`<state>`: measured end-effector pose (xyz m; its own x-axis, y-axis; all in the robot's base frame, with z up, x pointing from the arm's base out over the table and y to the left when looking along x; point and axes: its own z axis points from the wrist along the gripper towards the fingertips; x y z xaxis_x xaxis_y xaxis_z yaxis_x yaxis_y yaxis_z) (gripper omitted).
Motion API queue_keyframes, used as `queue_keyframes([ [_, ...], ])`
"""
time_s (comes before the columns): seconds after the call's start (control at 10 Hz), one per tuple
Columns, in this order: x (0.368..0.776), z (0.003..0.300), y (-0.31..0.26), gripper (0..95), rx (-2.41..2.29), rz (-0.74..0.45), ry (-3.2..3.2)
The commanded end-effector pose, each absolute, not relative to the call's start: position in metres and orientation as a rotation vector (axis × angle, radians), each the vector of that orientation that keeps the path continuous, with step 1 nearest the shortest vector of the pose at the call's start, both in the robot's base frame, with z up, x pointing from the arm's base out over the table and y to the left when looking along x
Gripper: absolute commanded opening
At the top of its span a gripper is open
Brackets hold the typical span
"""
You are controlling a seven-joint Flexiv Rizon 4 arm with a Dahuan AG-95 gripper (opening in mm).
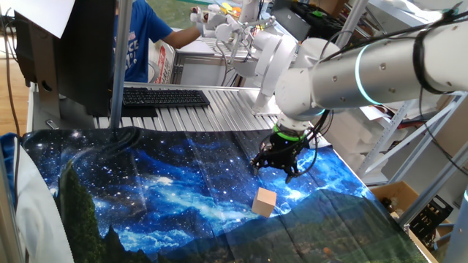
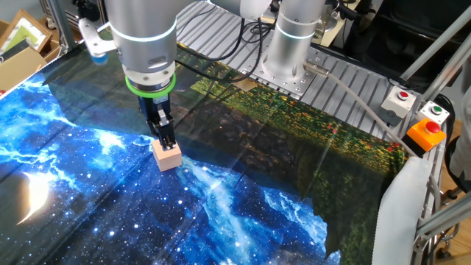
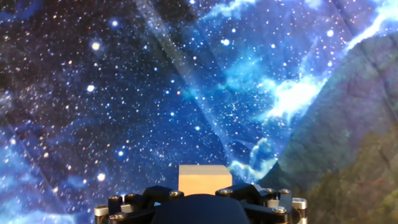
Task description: Pick up the small block on the left and move it to the right
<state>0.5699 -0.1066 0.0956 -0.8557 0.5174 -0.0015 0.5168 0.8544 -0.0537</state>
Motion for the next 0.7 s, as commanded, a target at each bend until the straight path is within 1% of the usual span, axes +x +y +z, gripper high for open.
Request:
queue_keyframes([
  [0.1, 0.571, 0.089, -0.105, 95.0, -0.837, 0.067, -3.015],
  [0.7, 0.567, 0.065, -0.094, 95.0, -0.848, 0.042, -3.029],
])
